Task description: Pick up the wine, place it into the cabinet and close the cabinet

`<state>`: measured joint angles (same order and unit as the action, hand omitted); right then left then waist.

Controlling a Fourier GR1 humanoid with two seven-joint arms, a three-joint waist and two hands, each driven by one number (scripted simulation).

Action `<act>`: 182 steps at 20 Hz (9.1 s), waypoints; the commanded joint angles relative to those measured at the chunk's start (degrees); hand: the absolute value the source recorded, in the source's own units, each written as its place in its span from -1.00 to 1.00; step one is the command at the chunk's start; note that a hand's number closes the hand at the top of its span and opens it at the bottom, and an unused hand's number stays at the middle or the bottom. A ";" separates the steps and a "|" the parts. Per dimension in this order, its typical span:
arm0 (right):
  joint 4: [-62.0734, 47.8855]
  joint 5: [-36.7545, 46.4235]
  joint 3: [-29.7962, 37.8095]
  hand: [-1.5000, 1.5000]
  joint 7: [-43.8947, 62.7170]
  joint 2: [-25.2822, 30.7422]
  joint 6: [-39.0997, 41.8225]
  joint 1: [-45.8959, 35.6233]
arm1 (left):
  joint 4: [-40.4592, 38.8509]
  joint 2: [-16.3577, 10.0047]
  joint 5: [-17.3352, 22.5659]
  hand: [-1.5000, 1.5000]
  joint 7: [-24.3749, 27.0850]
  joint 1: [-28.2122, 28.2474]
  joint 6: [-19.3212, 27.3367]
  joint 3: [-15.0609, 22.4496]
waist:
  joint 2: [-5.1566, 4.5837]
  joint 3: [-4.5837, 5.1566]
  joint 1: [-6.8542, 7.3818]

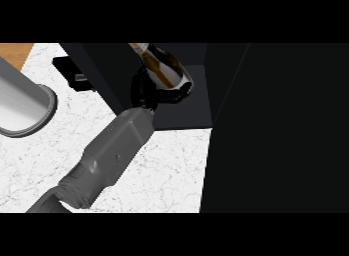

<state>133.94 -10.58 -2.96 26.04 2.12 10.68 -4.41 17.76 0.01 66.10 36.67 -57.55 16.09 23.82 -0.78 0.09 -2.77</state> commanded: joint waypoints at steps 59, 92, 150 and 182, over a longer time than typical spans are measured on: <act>-1.51 0.23 -3.58 -1.00 0.28 -1.07 -0.24 -3.56 | 3.68 -0.01 19.55 -1.00 10.92 -3.15 12.96 21.49 | -0.77 -0.02 -3.63; 1.99 -0.17 -0.42 -1.00 1.87 0.59 -0.99 1.68 | 26.13 -1.07 10.76 -1.00 16.72 12.20 16.87 26.17 | 0.90 -0.10 2.70; -4.60 13.31 -53.10 1.00 14.51 -1.92 -24.27 -19.70 | 85.30 -64.33 5.61 -1.00 15.95 78.39 -21.63 0.11 | 1.69 0.25 5.66; -57.25 -20.78 -23.07 1.00 2.69 -1.72 -7.31 -60.11 | 73.80 -67.73 6.94 -1.00 13.12 87.56 -43.24 -16.37 | -0.12 0.02 7.43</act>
<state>81.07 -24.54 -25.41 26.56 0.15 -7.51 -64.11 92.59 -67.55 72.56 48.45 29.40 -21.76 8.62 -0.64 0.07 3.76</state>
